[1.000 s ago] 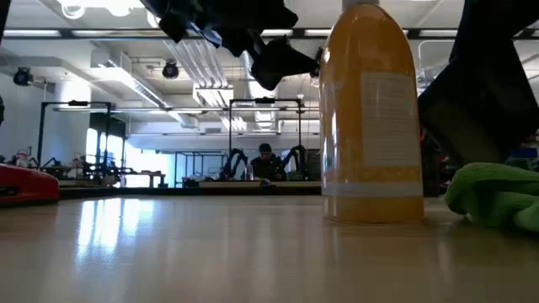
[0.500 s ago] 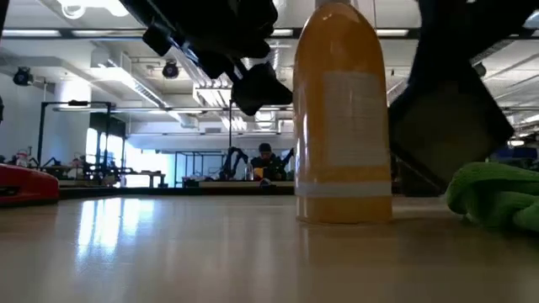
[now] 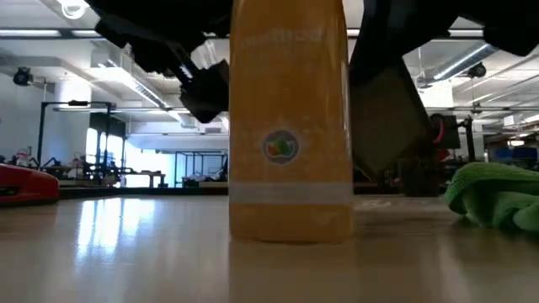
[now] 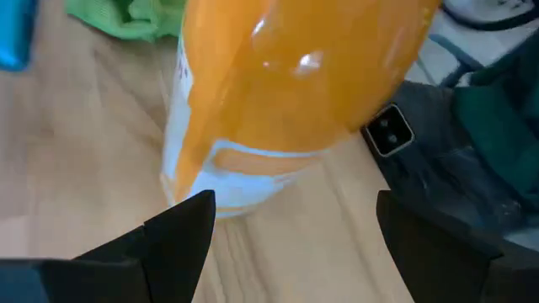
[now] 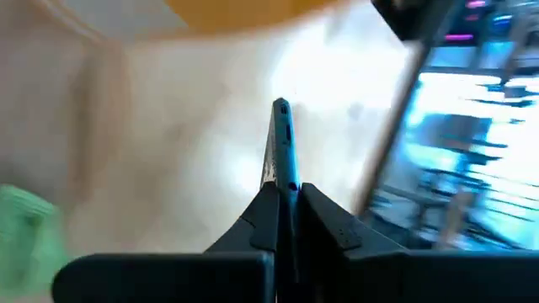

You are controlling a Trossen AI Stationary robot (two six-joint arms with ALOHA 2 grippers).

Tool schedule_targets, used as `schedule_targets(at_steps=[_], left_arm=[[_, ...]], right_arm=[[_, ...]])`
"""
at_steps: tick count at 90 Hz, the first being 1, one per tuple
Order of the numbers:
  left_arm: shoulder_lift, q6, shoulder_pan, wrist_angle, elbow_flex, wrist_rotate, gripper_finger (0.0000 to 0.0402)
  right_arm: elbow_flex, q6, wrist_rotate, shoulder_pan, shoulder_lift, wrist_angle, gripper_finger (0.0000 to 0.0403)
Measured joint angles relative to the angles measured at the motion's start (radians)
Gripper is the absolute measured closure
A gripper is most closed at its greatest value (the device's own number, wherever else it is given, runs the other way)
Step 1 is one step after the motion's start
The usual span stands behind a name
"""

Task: Apply microfiber cloth
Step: Spray the back of the blue cellphone with the yellow spray bottle

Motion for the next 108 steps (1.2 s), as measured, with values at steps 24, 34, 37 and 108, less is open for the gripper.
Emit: schedule_targets(at_steps=[24, 34, 37, 108], left_arm=[[-0.149, -0.009, -0.015, 0.267, -0.146, -0.103, 0.009], [-0.166, -0.004, -0.024, 0.495, -0.228, -0.124, 0.009], [-0.166, 0.002, -0.029, 0.553, -0.248, -0.145, 0.009], [-0.052, 0.161, -0.26, 0.683, -0.21, -0.756, 0.009]], right_arm=[[-0.003, -0.296, 0.144, 0.011, 0.049, -0.029, 0.0394], [-0.004, -0.483, 0.252, 0.016, 0.105, -0.028, 0.0394], [-0.004, -0.525, 0.296, 0.016, 0.119, -0.028, 0.0394], [-0.029, -0.236, 0.231, -0.011, 0.123, 0.011, 0.0394]])
